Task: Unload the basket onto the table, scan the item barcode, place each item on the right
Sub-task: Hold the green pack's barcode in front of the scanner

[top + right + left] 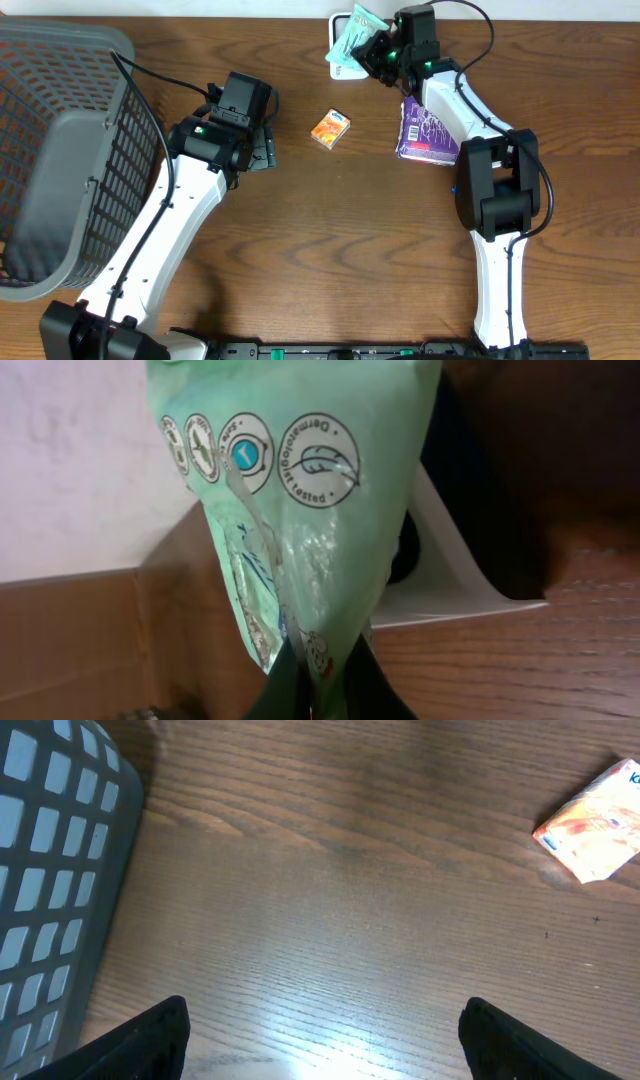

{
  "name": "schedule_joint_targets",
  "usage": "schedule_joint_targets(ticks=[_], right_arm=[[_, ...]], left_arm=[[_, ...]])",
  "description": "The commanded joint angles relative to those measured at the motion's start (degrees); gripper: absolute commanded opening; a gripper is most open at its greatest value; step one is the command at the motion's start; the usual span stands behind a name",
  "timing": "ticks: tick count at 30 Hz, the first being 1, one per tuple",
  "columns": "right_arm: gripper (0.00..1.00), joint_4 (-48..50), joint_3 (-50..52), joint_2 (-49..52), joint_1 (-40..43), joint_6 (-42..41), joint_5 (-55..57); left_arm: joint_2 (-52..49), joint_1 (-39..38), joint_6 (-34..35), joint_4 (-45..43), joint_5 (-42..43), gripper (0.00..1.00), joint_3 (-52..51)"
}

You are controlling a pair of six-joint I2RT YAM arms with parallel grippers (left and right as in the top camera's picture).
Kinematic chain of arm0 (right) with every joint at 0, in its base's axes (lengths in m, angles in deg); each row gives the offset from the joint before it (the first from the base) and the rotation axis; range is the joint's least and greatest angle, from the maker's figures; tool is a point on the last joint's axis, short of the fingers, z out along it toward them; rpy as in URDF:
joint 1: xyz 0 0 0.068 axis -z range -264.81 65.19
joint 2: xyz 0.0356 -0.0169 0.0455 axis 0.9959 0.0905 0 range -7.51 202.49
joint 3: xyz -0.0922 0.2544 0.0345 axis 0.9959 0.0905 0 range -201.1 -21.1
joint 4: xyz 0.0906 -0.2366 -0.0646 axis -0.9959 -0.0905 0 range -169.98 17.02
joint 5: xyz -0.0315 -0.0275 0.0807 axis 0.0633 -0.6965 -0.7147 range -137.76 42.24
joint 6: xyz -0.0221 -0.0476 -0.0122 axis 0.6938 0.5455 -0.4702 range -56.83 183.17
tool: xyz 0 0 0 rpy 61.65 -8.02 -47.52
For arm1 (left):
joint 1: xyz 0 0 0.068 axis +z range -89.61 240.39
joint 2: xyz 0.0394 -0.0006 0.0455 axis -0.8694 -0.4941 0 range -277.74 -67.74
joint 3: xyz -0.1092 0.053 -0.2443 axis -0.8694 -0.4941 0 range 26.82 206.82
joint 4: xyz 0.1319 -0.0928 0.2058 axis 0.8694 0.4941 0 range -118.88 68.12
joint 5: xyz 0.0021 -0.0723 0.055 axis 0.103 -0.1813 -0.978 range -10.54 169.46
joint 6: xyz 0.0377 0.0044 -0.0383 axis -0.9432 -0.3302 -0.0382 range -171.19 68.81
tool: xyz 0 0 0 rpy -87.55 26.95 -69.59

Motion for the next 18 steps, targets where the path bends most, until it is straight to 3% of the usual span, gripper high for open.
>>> schedule_joint_targets(ticks=[1,9,18], right_arm=[[0.01,2.08,-2.62,-2.45,1.11,3.26,-3.72],[0.01,-1.64,-12.11,-5.64,3.15,3.28,-6.73],[0.01,-10.32,-12.76,-5.51,2.75,5.49,-1.31]], left_arm=[[-0.33,0.07,0.52,0.15,-1.14,0.86,0.42],[-0.33,0.07,0.52,0.15,-1.11,0.86,0.42],[-0.33,0.07,0.52,0.15,-1.11,0.86,0.42]])
